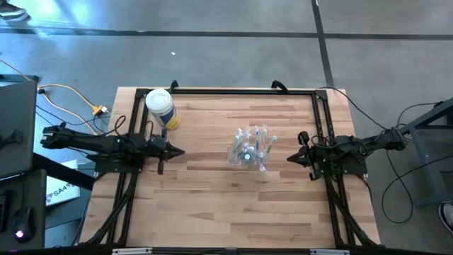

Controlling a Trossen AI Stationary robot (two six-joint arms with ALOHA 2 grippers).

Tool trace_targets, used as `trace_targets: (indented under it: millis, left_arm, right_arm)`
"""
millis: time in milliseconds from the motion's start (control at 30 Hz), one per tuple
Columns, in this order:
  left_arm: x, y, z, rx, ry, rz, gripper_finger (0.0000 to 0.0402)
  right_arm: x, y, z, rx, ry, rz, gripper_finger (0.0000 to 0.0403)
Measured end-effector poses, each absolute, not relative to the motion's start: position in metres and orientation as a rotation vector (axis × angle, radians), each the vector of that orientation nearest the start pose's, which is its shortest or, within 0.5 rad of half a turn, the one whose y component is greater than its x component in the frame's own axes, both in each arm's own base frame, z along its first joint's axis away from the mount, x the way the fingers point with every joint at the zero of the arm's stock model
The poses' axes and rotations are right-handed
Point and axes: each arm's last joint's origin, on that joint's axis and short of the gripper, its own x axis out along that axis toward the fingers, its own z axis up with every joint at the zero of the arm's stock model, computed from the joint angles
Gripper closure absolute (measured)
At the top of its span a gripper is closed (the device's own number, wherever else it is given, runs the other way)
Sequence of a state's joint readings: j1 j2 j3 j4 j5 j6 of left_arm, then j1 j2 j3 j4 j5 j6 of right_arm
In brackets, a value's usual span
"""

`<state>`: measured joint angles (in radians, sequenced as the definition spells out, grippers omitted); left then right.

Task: Pick & Place toothbrushing station
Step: Return to Home Position

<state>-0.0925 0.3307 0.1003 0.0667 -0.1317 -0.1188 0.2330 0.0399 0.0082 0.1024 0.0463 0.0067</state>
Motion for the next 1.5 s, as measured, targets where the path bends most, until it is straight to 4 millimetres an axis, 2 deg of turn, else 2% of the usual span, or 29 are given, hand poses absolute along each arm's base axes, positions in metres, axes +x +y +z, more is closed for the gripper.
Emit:
trace_targets:
  millis: [133, 233, 433, 567, 667, 833, 967, 1167, 1500]
  left_arm:
    - [0.115, -0.008, 0.159, -0.11, 0.167, 0.026, 0.0401]
    - [0.114, -0.008, 0.155, -0.117, 0.164, -0.001, 0.0401]
    - [0.113, -0.011, 0.156, -0.099, 0.149, -0.098, 0.0401]
    - [0.11, -0.011, 0.154, -0.102, 0.188, -0.099, 0.0401]
    - [0.106, -0.01, 0.16, -0.101, 0.209, -0.093, 0.0401]
    - [0.098, -0.01, 0.171, -0.047, 0.165, -0.121, 0.0401]
    - [0.09, -0.009, 0.176, -0.032, 0.096, -0.124, 0.0401]
    - [0.091, -0.01, 0.177, -0.009, 0.081, -0.15, 0.0401]
    - [0.093, -0.011, 0.175, -0.037, 0.058, -0.176, 0.0401]
  right_arm:
    - [0.097, 0.022, 0.171, 0.002, -0.048, 0.186, 0.0399]
    - [0.097, 0.021, 0.167, -0.023, -0.015, 0.164, 0.0399]
    - [0.098, 0.02, 0.167, -0.029, -0.01, 0.136, 0.0399]
    - [0.098, 0.02, 0.167, -0.029, -0.01, 0.129, 0.0399]
    - [0.098, 0.02, 0.167, -0.066, -0.01, 0.123, 0.0399]
    - [0.097, 0.016, 0.169, -0.099, -0.011, -0.024, 0.0399]
    - [0.097, 0.017, 0.167, -0.075, 0.009, 0.028, 0.0399]
    - [0.097, 0.02, 0.166, -0.003, 0.024, 0.13, 0.0399]
    - [0.097, 0.021, 0.165, 0.033, 0.035, 0.161, 0.0399]
